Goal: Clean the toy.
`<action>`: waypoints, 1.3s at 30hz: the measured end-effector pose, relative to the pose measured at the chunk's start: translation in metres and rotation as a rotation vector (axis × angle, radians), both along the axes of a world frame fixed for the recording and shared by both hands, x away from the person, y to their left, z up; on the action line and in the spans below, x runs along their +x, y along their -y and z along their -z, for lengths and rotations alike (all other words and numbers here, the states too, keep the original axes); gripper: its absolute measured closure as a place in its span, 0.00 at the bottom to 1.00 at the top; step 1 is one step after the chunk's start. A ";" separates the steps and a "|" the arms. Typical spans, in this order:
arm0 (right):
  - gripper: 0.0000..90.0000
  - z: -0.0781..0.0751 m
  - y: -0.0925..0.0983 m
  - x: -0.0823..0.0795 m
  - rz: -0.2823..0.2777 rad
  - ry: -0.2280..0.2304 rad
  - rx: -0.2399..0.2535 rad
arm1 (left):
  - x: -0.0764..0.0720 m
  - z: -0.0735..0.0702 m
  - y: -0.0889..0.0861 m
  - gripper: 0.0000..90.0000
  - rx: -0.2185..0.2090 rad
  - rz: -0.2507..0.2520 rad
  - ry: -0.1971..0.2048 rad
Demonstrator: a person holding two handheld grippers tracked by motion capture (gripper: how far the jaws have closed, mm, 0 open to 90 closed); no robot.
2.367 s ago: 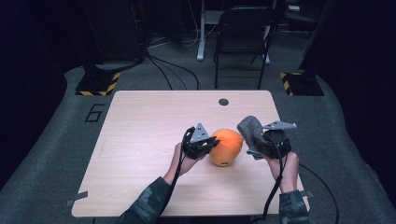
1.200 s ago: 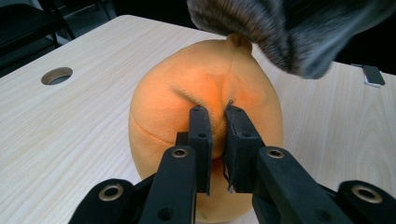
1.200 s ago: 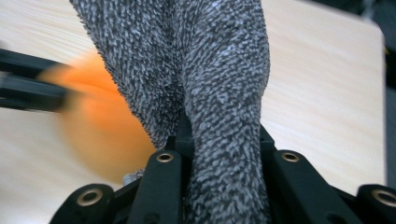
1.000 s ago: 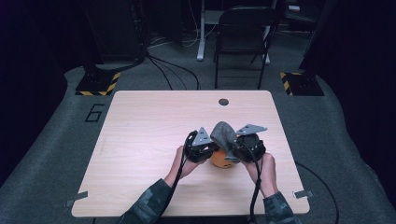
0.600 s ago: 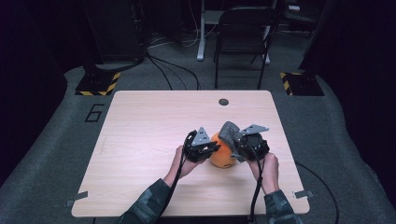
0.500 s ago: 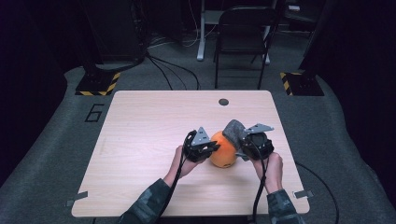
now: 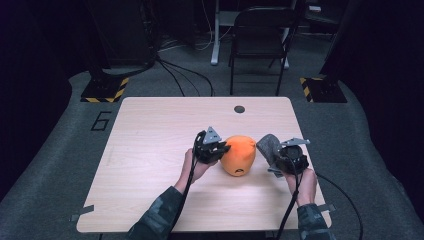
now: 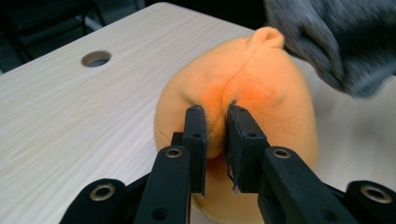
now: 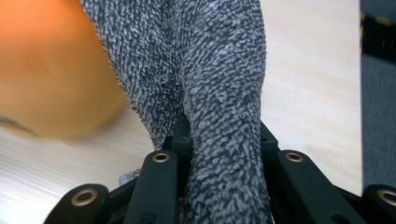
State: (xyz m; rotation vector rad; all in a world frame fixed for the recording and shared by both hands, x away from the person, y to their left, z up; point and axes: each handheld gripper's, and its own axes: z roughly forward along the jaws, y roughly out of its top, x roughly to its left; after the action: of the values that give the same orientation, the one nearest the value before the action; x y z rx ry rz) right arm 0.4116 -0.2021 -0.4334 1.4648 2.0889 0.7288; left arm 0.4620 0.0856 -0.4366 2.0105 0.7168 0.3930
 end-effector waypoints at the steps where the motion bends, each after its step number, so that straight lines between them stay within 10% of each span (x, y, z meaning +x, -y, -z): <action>1: 0.78 0.007 0.003 0.002 0.008 -0.016 -0.002 | 0.008 -0.001 0.000 0.86 0.010 -0.023 -0.009; 10: 0.62 0.055 0.015 0.021 0.077 -0.113 0.011 | 0.058 0.003 0.000 0.68 0.082 -0.171 -0.085; 17: 0.25 0.044 0.017 0.014 0.080 -0.058 0.023 | 0.067 -0.003 -0.013 0.34 0.060 -0.274 -0.102; 28: 0.09 0.026 0.030 -0.033 -0.037 0.028 0.064 | 0.008 -0.015 -0.057 0.17 0.068 -0.232 -0.016; 39: 0.05 0.071 0.058 -0.069 -0.044 -0.016 0.013 | -0.054 0.048 -0.110 0.13 0.209 -0.205 -0.067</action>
State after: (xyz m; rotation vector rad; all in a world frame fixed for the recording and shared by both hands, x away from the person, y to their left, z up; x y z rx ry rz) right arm 0.3423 -0.2601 -0.5040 1.4401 2.1388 0.7514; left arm 0.4079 0.1953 -0.4848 2.1610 0.9619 0.5410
